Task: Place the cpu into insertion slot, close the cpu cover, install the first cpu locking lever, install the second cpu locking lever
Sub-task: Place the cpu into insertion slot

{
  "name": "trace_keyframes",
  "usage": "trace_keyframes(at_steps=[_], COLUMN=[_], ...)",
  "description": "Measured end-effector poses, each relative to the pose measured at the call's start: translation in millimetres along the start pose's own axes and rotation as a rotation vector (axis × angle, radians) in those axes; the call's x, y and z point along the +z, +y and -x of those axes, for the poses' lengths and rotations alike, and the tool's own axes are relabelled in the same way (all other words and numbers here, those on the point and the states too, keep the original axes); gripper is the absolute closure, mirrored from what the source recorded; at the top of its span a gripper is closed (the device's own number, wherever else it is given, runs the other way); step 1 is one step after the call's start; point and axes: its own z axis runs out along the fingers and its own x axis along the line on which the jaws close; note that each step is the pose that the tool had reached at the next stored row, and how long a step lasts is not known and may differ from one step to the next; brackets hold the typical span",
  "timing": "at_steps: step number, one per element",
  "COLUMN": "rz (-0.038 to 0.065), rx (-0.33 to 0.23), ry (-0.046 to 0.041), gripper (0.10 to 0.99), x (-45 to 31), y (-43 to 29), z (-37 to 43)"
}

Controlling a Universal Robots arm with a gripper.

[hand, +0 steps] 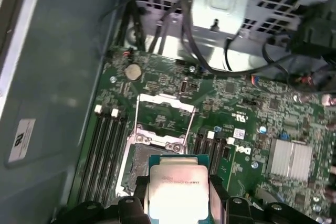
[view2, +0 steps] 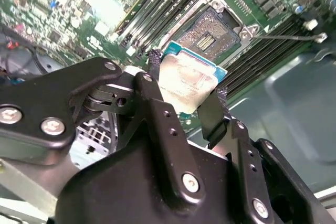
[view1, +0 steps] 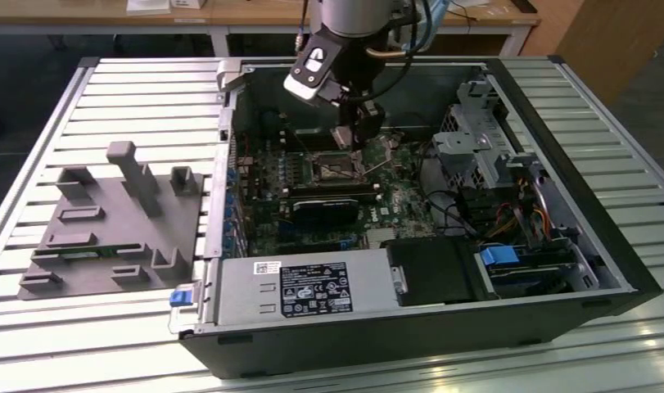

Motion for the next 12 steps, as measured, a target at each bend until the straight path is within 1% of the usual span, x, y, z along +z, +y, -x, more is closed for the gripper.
trace_keyframes(at_steps=[7,9,12], rz=[0.002,0.003,0.004], rx=[0.122,0.149,0.177], ry=[-0.0119,-0.014,-0.0162], gripper=[0.549,0.549,0.549], x=[4.6,6.8,10.4], y=[-0.5,-0.7,-1.3], z=[0.1,0.1,0.1])
